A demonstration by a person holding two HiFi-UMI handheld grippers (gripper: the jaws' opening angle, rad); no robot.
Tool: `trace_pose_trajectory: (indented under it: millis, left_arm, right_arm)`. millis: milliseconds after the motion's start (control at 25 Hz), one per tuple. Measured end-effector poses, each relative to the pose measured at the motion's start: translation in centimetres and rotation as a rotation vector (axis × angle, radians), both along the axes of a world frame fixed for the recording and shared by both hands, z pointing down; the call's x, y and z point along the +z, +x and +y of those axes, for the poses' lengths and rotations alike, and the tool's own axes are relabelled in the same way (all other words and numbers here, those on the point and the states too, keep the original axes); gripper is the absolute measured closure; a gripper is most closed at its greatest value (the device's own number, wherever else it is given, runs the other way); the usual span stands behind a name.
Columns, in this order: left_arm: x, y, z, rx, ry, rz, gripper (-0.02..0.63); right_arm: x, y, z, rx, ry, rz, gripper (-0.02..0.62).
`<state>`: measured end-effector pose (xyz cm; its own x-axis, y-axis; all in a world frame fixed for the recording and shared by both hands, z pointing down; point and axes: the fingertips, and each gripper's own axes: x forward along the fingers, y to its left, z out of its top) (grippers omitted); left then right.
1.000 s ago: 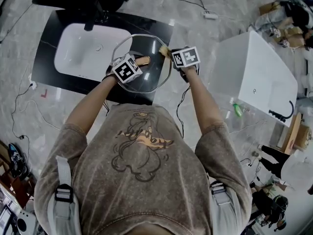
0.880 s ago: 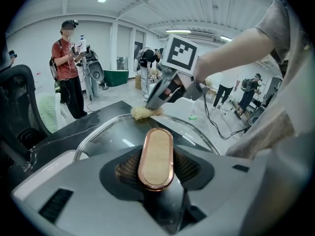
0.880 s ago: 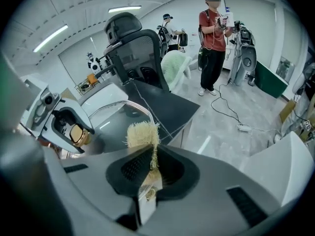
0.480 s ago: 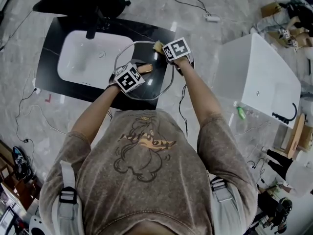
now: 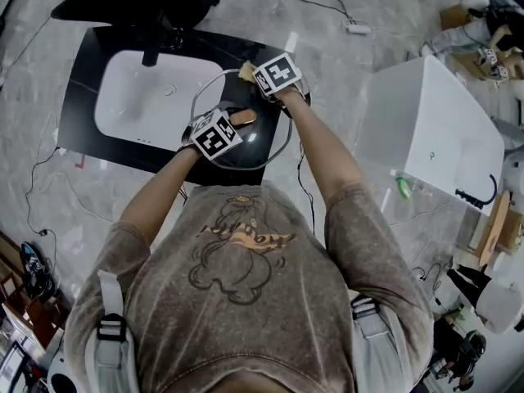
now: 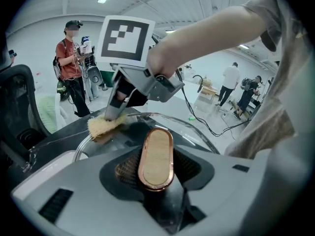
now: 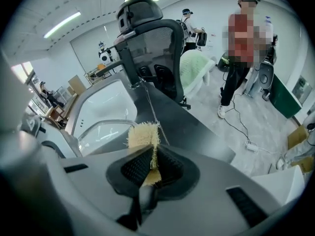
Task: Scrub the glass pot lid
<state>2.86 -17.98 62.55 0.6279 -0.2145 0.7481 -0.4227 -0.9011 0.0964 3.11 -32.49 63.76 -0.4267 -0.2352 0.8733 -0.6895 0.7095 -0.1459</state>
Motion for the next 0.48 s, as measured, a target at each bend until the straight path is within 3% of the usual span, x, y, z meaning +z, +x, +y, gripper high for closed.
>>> trace_pose_trajectory:
  millis: [120, 480]
  left_arm:
    - [0.1, 0.0, 0.0, 0.0, 0.0, 0.005, 0.419]
    - [0.0, 0.0, 0.2, 0.005, -0.001, 0.011, 0.419]
  right_arm:
    - [-0.2, -2.8, 0.1, -0.032, 0.018, -0.029, 0.56]
    - [-0.3, -7.0, 0.6, -0.181, 0.025, 0.021, 0.56]
